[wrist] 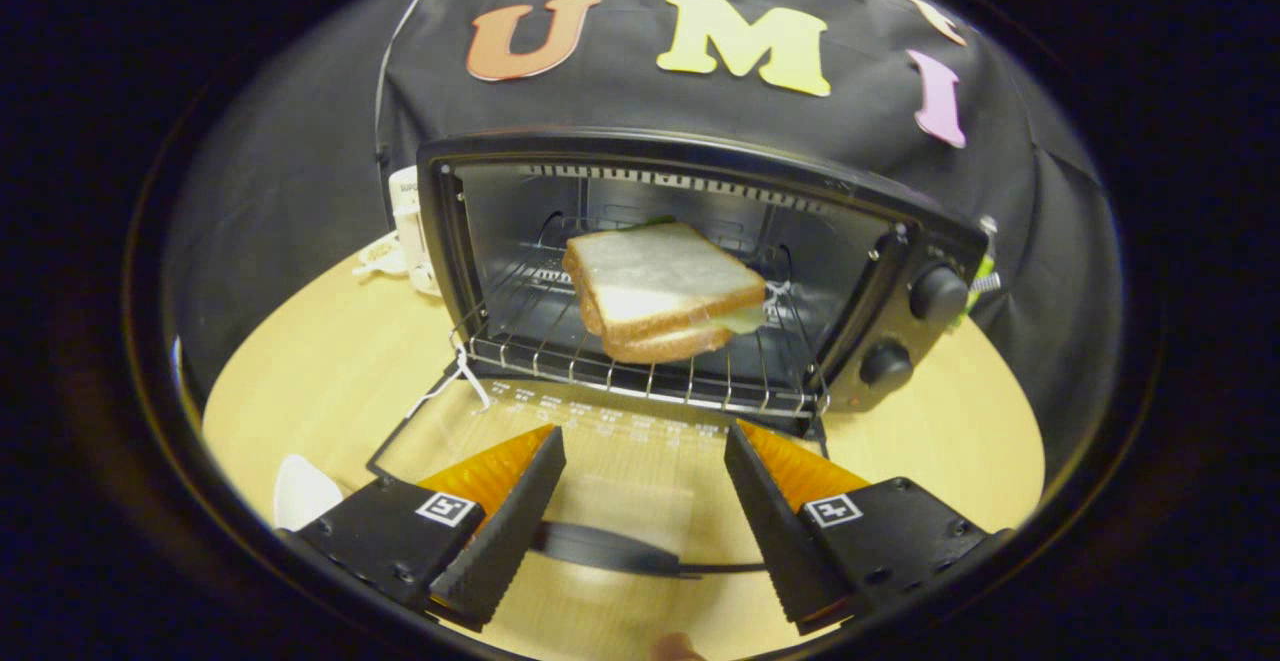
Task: Open the toaster oven, put the food inside, and close the toaster oven door.
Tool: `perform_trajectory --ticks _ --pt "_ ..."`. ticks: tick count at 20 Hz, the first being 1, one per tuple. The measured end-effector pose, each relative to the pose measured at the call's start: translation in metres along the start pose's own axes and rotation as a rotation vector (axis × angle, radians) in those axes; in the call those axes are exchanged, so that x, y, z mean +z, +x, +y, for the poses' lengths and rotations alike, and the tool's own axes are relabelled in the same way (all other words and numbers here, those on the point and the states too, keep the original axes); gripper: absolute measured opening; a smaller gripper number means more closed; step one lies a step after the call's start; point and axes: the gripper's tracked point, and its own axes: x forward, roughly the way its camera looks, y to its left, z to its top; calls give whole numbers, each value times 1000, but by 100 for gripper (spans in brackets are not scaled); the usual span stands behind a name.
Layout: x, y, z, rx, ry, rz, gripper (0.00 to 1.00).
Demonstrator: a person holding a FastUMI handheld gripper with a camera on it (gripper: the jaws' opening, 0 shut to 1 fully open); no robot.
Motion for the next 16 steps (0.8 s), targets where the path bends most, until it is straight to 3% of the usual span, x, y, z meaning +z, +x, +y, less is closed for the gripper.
perform_trajectory --ticks 8,16 --pt "-30 -46 5 -96 109 -116 100" --pt "-76 -39 11 -146 148 -27 100"
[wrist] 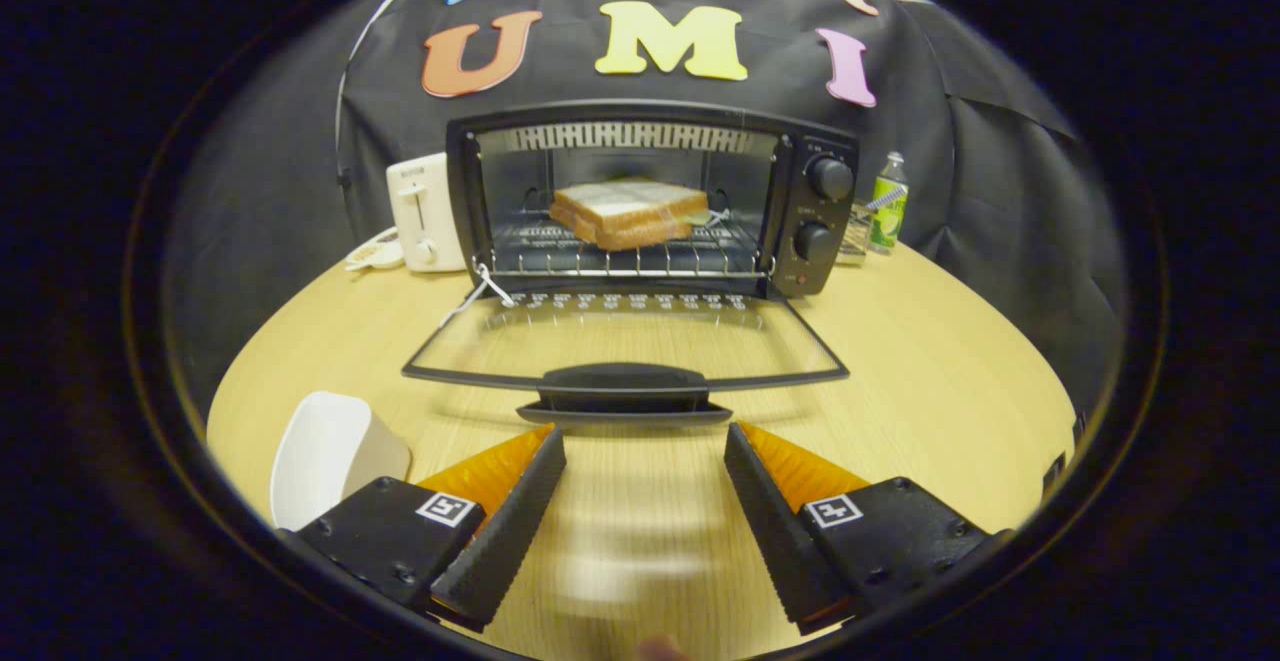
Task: Open the toaster oven, put the food inside, and close the toaster oven door.
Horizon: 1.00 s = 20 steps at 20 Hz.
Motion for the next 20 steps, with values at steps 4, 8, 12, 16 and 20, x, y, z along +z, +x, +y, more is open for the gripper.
perform_trajectory --ticks 4,8,12,16,20 --pt "11 6 0 6 -27 -33 100" --pt "23 6 4 45 15 -104 100" --pt "23 5 4 43 10 -100 100" --pt "32 -5 4 50 17 -196 100" --pt "39 -10 4 55 21 -262 100"
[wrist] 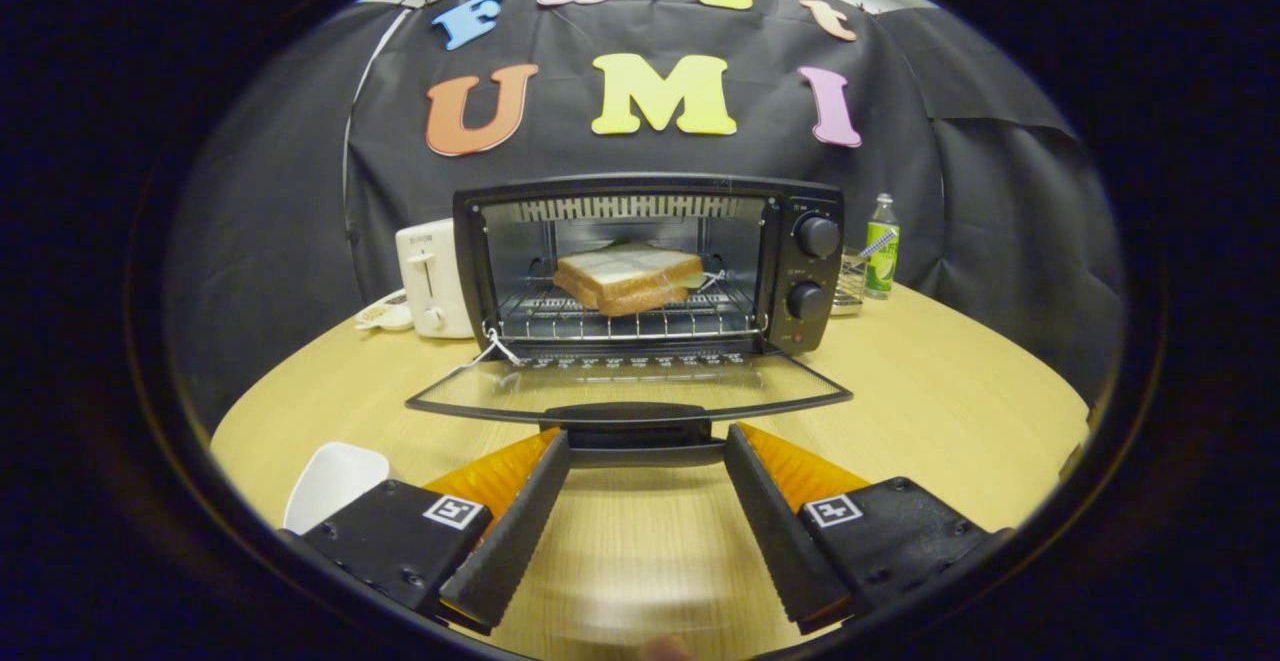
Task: Open the toaster oven, put the food inside, and close the toaster oven door.
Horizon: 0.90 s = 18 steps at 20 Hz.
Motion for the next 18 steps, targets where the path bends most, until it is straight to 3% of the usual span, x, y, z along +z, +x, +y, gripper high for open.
perform_trajectory --ticks 12,18 --pt "23 -7 1 11 -17 -159 100" --pt "59 -16 1 20 -35 -218 100"
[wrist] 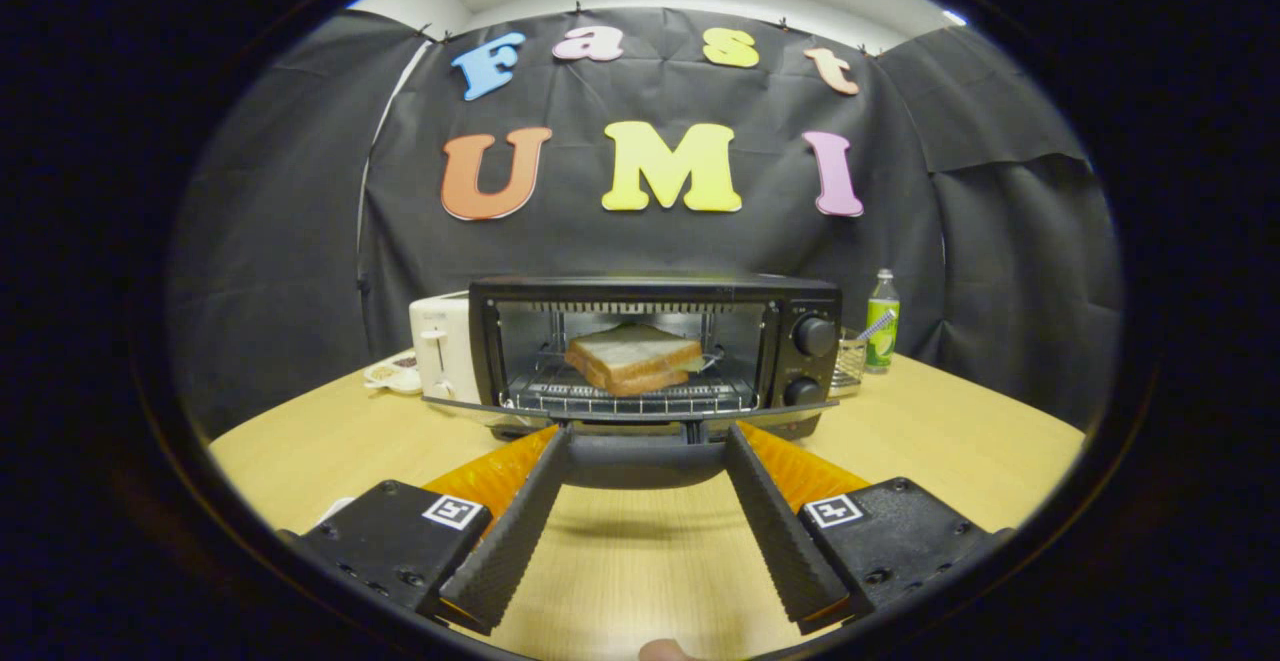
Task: Open the toaster oven, put the food inside, and close the toaster oven door.
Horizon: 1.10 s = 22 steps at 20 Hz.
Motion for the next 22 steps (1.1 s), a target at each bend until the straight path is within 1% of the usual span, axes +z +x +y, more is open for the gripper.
perform_trajectory --ticks 8,11,13,15,17,22 --pt "39 25 0 15 -6 -57 100" --pt "65 46 -9 -9 8 -65 100" --pt "70 49 -10 -13 14 -55 100" --pt "81 41 -13 -31 21 -53 100" --pt "96 24 -19 -51 19 -67 100" --pt "147 -38 -14 -46 31 -96 100"
